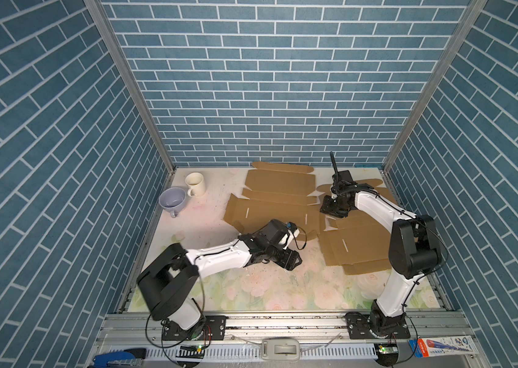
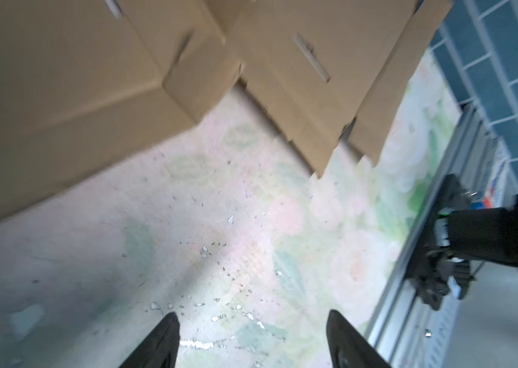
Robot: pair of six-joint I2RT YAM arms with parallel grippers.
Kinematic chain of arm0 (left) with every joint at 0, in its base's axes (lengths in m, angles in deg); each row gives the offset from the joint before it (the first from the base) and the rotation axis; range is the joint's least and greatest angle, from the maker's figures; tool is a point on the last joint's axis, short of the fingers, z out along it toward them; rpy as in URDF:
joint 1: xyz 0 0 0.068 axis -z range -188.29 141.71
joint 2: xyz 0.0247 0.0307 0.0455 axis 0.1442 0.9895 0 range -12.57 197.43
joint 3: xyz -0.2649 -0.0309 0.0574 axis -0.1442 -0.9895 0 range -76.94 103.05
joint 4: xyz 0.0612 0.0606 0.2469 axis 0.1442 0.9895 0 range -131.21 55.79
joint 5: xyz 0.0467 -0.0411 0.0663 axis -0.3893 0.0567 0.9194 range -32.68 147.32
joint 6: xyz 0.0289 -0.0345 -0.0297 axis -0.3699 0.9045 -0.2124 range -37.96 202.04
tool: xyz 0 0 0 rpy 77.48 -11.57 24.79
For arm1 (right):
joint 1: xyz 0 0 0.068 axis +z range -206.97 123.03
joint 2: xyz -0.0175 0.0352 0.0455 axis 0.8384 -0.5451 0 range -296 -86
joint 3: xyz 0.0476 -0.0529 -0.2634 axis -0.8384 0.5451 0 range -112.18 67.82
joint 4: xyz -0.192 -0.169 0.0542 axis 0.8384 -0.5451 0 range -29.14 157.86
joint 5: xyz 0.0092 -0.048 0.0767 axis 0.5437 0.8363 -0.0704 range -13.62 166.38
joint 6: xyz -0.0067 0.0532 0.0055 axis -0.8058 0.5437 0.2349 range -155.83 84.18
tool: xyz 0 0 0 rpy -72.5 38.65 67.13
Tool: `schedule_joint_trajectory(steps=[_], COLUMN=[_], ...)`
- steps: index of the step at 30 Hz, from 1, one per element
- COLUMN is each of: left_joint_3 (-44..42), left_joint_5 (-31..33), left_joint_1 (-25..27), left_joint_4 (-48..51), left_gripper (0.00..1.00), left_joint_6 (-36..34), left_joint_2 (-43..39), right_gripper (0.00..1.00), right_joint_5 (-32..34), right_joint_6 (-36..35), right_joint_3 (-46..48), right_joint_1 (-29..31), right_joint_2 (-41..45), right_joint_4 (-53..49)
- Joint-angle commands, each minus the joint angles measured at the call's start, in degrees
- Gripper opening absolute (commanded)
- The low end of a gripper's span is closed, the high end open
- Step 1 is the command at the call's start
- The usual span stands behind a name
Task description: Fold the paper box
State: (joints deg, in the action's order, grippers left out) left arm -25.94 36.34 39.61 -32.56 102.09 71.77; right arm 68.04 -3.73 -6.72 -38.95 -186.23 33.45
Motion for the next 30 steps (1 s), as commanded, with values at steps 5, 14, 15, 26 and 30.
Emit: schedule_joint_trajectory(steps=[5,14,15,26,30], left_joint_3=[0.24,0.50,0.01,-2.10,-2.31], left_joint_5=[3.90,7.44,7.47,7.21,6.78], left_joint_1=[-20.45,-23.38,-23.37,-23.25,-23.29], left_joint_4=[10.11,-2.23,-3.26,-4.88,-5.36], left_gripper=[0.79,0.79,0.80,0.80,0.80], left_joint_6=[-2.52,3.06,3.74,4.36,4.47], left_joint_2=[-9.12,-6.36,-6.51,-8.18,-8.39], right_gripper=[0.77,0.77,0.76,0.66,0.63], right_joint_5=[-3.41,1.29,2.00,7.85,10.82], right_joint_6=[25.86,58.16,60.62,73.59,76.03], right_joint_3=[17.20,30.11,30.41,30.69,30.01], right_joint_1=[7.41,24.00,25.09,29.44,29.92], right_joint_2=[18.93,17.62,16.19,4.33,1.88], right_joint_4=[7.34,37.29,39.35,51.47,51.95])
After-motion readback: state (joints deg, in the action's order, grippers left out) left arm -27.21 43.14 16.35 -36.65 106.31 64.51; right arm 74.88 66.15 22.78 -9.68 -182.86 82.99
